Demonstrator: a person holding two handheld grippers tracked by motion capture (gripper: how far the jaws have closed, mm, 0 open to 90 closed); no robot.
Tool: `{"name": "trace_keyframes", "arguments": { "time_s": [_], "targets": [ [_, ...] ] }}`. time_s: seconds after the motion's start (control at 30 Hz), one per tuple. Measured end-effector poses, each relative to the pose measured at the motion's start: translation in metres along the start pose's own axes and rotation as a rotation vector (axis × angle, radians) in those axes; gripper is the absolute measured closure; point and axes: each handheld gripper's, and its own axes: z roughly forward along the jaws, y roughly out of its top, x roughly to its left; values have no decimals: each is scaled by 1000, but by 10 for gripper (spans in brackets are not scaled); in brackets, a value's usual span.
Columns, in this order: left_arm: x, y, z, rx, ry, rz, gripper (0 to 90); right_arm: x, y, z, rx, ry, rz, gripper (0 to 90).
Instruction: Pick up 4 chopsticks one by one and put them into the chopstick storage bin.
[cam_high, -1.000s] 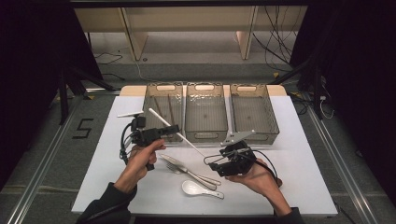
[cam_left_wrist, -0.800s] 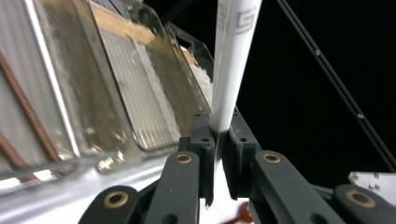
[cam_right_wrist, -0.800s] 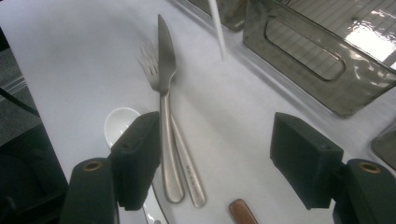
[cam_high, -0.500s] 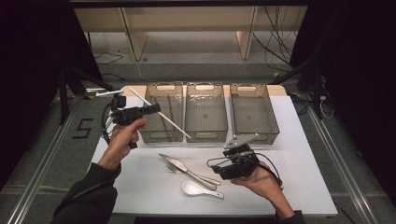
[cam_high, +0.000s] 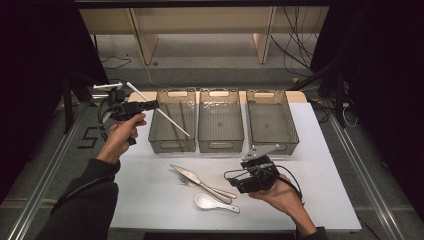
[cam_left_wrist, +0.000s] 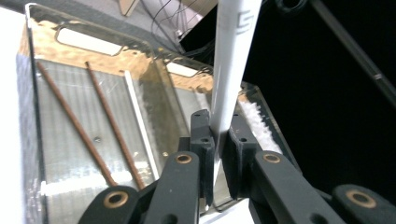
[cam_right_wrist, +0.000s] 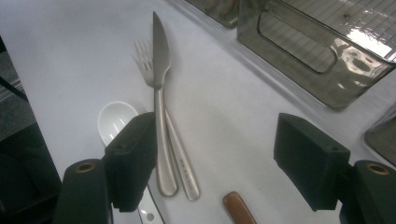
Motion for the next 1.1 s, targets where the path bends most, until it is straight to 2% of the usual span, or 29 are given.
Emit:
{"name": "trace_keyframes", "arguments": {
  "time_s": [0.3,0.6,0.9,1.1],
  "targets": [
    [5,0,25,58,81,27,830,1,-1,1,0,3,-10,300],
    [5,-3,43,107,123,57,828,1,-2,1,1,5,-11,301],
    [8,-8,60,159,149,69,825,1,-2,1,2,7,-12,301],
    [9,-7,67,172,165,65,822,1,-2,1,4,9,-15,302]
  ]
}}
